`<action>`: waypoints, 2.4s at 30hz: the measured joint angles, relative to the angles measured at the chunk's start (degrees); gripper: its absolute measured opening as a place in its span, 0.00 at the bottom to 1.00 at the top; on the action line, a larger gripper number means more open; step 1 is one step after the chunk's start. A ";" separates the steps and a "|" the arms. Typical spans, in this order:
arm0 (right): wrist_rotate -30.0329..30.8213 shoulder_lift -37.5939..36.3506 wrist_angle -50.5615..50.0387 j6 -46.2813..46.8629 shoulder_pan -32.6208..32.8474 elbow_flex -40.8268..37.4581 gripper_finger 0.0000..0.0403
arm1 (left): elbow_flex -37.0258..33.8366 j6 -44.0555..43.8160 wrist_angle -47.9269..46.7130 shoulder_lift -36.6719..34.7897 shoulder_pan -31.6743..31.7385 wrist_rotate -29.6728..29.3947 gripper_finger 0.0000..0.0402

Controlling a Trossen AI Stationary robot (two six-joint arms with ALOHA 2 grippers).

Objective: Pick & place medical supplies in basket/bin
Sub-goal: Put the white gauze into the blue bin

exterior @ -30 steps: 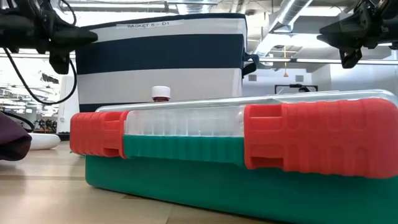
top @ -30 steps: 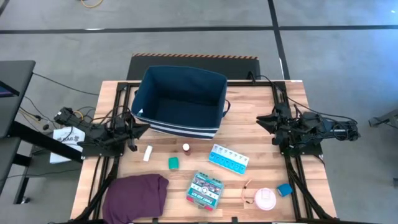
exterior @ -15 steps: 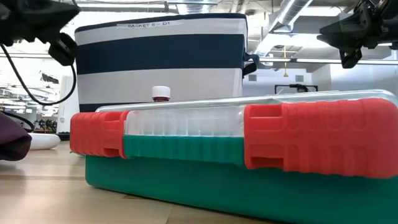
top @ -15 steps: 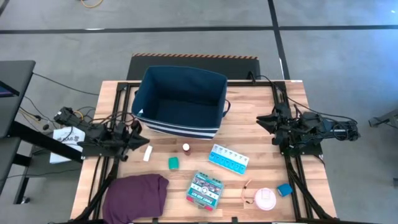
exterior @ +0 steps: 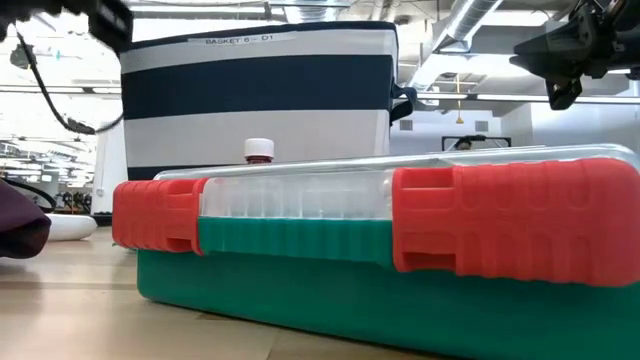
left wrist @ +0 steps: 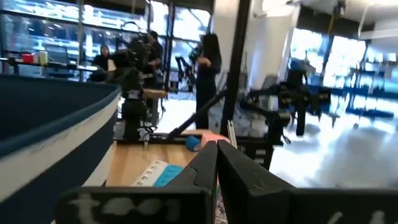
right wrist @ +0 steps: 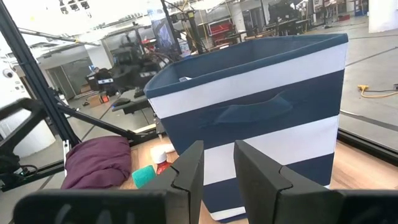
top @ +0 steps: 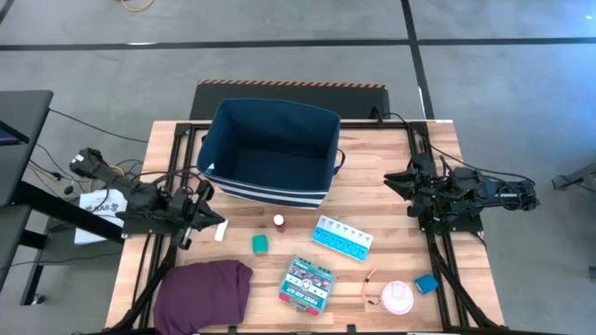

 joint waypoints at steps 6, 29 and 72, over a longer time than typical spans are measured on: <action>0.00 0.00 0.00 0.00 -0.02 0.00 0.20 | 12.42 5.88 -7.89 12.97 -4.73 -4.55 0.00; 0.00 0.01 0.01 0.02 -0.01 0.01 0.20 | 43.40 -15.66 -24.28 63.99 -27.11 -54.22 0.01; -0.02 0.02 0.20 13.77 0.04 0.01 0.20 | 37.13 -87.93 -88.03 63.77 -9.87 -9.12 0.33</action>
